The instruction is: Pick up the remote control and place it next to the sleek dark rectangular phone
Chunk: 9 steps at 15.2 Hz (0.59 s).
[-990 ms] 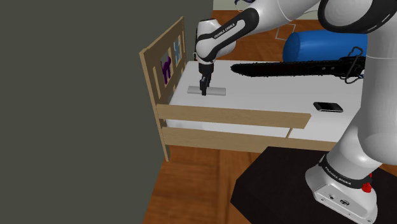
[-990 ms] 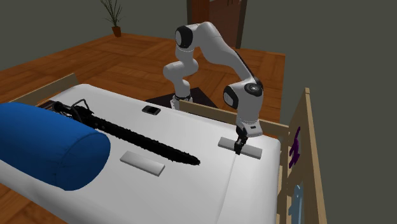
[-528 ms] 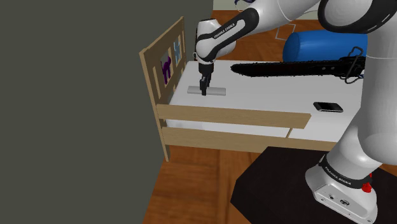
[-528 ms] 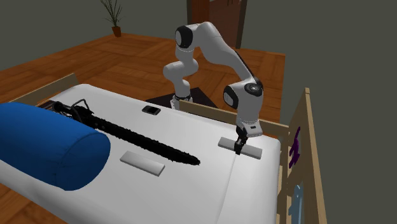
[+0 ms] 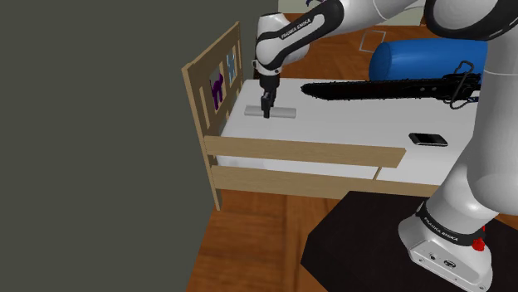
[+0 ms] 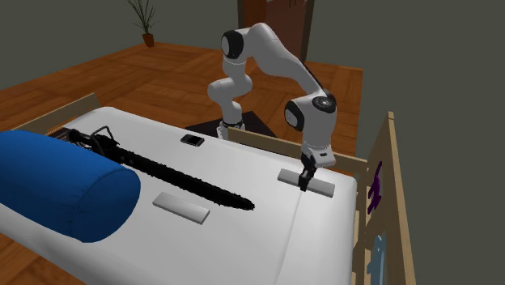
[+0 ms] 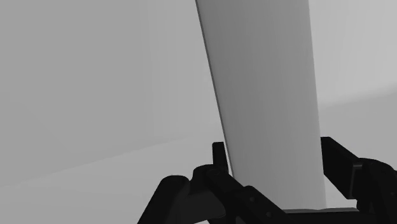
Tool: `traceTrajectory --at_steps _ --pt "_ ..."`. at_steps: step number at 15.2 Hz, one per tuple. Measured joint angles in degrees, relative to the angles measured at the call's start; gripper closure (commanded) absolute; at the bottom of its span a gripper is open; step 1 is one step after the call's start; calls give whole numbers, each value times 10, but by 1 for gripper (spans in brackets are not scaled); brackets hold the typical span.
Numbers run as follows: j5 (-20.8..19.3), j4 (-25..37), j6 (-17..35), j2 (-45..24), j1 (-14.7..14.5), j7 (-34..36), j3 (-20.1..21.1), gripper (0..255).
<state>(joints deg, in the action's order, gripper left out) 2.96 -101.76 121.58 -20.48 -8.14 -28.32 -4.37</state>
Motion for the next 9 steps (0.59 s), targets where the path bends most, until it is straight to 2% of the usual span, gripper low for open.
traceTrajectory --at_steps 9 --pt "-3 35 -59 24 -1 3 -1 255"
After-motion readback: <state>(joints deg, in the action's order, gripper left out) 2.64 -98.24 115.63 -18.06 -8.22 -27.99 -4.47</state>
